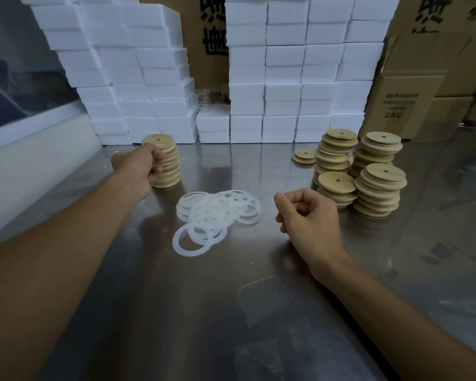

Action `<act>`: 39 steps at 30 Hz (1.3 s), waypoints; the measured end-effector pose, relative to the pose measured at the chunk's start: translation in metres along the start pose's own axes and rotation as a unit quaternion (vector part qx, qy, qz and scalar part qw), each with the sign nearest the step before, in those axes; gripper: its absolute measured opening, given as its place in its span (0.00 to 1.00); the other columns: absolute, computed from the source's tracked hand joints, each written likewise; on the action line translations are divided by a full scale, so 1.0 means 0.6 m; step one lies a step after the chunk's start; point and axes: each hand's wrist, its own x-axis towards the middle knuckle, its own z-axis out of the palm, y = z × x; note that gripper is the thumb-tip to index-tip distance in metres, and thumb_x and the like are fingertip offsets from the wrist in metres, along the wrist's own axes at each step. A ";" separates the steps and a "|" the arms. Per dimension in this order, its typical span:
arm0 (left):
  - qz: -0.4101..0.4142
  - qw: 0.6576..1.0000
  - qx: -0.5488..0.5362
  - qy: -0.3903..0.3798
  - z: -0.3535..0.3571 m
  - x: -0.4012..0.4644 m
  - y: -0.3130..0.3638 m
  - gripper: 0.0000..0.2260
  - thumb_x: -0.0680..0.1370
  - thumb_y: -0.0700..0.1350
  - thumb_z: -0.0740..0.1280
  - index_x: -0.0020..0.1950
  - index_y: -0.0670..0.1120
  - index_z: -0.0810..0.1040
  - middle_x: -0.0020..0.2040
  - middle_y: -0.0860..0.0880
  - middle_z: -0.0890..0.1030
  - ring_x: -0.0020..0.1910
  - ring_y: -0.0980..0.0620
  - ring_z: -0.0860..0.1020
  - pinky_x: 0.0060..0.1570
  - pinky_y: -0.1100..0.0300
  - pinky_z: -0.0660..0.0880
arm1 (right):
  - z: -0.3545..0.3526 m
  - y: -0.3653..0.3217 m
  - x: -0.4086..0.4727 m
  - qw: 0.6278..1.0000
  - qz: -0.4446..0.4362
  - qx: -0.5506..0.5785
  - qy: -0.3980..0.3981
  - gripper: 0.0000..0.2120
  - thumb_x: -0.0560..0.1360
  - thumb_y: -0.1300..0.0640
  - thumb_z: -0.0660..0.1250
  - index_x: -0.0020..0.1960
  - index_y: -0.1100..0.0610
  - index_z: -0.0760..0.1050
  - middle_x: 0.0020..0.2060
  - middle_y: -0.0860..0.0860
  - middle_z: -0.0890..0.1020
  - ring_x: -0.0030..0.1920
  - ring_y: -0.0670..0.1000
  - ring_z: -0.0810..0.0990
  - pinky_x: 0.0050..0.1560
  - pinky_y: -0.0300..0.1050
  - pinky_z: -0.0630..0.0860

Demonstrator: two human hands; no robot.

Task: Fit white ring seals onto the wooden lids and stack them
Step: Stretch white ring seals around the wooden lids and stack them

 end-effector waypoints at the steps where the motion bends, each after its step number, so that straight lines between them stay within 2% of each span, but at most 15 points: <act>1: 0.000 1.000 0.001 0.000 0.000 0.000 0.000 0.10 0.77 0.39 0.61 0.36 0.47 0.71 0.35 0.52 0.73 0.27 0.56 0.65 0.15 0.71 0.54 | 0.000 0.000 0.000 1.000 0.000 -0.001 -0.001 0.08 0.77 0.56 0.70 0.42 0.60 0.78 0.29 0.53 0.81 0.28 0.44 0.77 0.31 0.37 0.76; 7: 0.015 0.999 -0.013 0.028 0.002 -0.017 -0.007 0.11 0.75 0.39 0.63 0.33 0.47 0.70 0.32 0.52 0.72 0.24 0.56 0.65 0.17 0.70 0.54 | 0.002 0.001 0.002 1.000 0.002 -0.001 0.001 0.08 0.77 0.56 0.70 0.43 0.60 0.78 0.30 0.54 0.82 0.28 0.43 0.77 0.32 0.36 0.76; 11: 0.136 0.983 0.065 0.101 0.004 -0.046 -0.039 0.09 0.74 0.41 0.66 0.33 0.47 0.77 0.30 0.49 0.77 0.27 0.53 0.71 0.23 0.68 0.66 | 0.001 0.003 0.004 1.000 0.000 0.001 0.005 0.08 0.77 0.55 0.70 0.43 0.59 0.78 0.30 0.54 0.82 0.28 0.42 0.78 0.31 0.36 0.75; 15: 0.230 0.960 0.154 0.039 0.014 -0.088 -0.093 0.10 0.75 0.42 0.67 0.34 0.48 0.80 0.28 0.49 0.78 0.26 0.56 0.74 0.30 0.63 0.73 | 0.000 0.008 0.005 1.000 -0.006 0.004 0.017 0.07 0.77 0.55 0.70 0.42 0.57 0.78 0.30 0.51 0.82 0.27 0.43 0.77 0.30 0.34 0.73; 19: 0.267 0.946 0.177 0.040 0.003 -0.100 -0.119 0.11 0.76 0.44 0.68 0.35 0.40 0.80 0.32 0.37 0.79 0.30 0.47 0.74 0.36 0.54 0.75 | -0.002 0.012 0.009 0.999 -0.014 -0.005 0.032 0.07 0.76 0.54 0.70 0.41 0.56 0.78 0.31 0.51 0.82 0.27 0.44 0.77 0.29 0.34 0.73; 21: 0.269 0.945 0.185 0.036 -0.002 -0.105 -0.123 0.11 0.76 0.44 0.68 0.35 0.41 0.80 0.32 0.39 0.79 0.31 0.48 0.75 0.36 0.55 0.74 | -0.004 0.011 0.010 0.999 -0.019 -0.018 0.034 0.07 0.76 0.54 0.70 0.41 0.55 0.78 0.31 0.51 0.82 0.27 0.44 0.78 0.29 0.34 0.74; 24: 0.278 0.936 0.217 0.017 -0.003 -0.118 -0.126 0.10 0.76 0.44 0.69 0.34 0.46 0.80 0.30 0.46 0.80 0.31 0.50 0.76 0.35 0.60 0.73 | -0.010 0.008 0.014 0.998 -0.034 -0.037 0.043 0.07 0.76 0.54 0.70 0.42 0.55 0.78 0.33 0.51 0.82 0.30 0.46 0.79 0.32 0.40 0.77; 27: 0.296 0.926 0.235 0.001 -0.006 -0.128 -0.129 0.12 0.76 0.44 0.69 0.33 0.45 0.78 0.27 0.46 0.77 0.29 0.50 0.75 0.34 0.56 0.75 | -0.019 0.007 0.019 0.995 -0.048 -0.065 0.055 0.06 0.76 0.53 0.70 0.43 0.54 0.79 0.37 0.51 0.83 0.37 0.53 0.82 0.42 0.54 0.81; 29: 0.324 0.902 0.285 -0.004 -0.006 -0.139 -0.132 0.15 0.76 0.44 0.69 0.29 0.48 0.74 0.22 0.53 0.72 0.25 0.55 0.70 0.30 0.60 0.68 | -0.024 0.008 0.023 0.992 -0.064 -0.080 0.068 0.05 0.77 0.53 0.69 0.44 0.55 0.79 0.38 0.50 0.82 0.39 0.55 0.82 0.45 0.58 0.81; 32: 0.376 0.857 0.352 -0.011 -0.004 -0.160 -0.131 0.18 0.76 0.44 0.69 0.28 0.51 0.69 0.21 0.55 0.67 0.25 0.54 0.68 0.29 0.62 0.62 | -0.034 0.008 0.028 0.986 -0.095 -0.106 0.092 0.05 0.76 0.54 0.69 0.45 0.56 0.79 0.37 0.49 0.82 0.38 0.54 0.81 0.44 0.57 0.80; 34: 0.408 0.829 0.382 -0.027 -0.007 -0.171 -0.129 0.14 0.76 0.43 0.68 0.31 0.49 0.73 0.24 0.53 0.71 0.27 0.53 0.70 0.31 0.59 0.68 | -0.040 0.009 0.030 0.979 -0.118 -0.126 0.108 0.04 0.76 0.56 0.70 0.44 0.56 0.79 0.36 0.47 0.81 0.37 0.50 0.80 0.43 0.51 0.80; 36: 0.453 0.782 0.425 -0.051 -0.010 -0.186 -0.128 0.09 0.77 0.43 0.68 0.38 0.43 0.80 0.29 0.49 0.76 0.29 0.50 0.73 0.34 0.54 0.74 | -0.047 0.010 0.032 0.970 -0.147 -0.148 0.125 0.03 0.76 0.57 0.70 0.45 0.55 0.78 0.36 0.46 0.80 0.37 0.47 0.79 0.41 0.45 0.77; 37: 0.479 0.759 0.436 -0.063 -0.010 -0.196 -0.129 0.07 0.77 0.43 0.69 0.39 0.42 0.81 0.30 0.48 0.77 0.30 0.49 0.73 0.34 0.54 0.74 | -0.050 0.010 0.033 0.962 -0.165 -0.169 0.140 0.02 0.76 0.57 0.70 0.46 0.56 0.78 0.37 0.47 0.80 0.39 0.48 0.79 0.41 0.44 0.75; 39: 0.509 0.738 0.435 -0.082 -0.007 -0.217 -0.128 0.06 0.75 0.42 0.70 0.39 0.42 0.80 0.29 0.50 0.74 0.29 0.49 0.71 0.32 0.55 0.73 | -0.059 0.010 0.039 0.929 -0.212 -0.235 0.193 0.04 0.75 0.57 0.69 0.47 0.57 0.78 0.42 0.49 0.79 0.47 0.53 0.77 0.45 0.40 0.67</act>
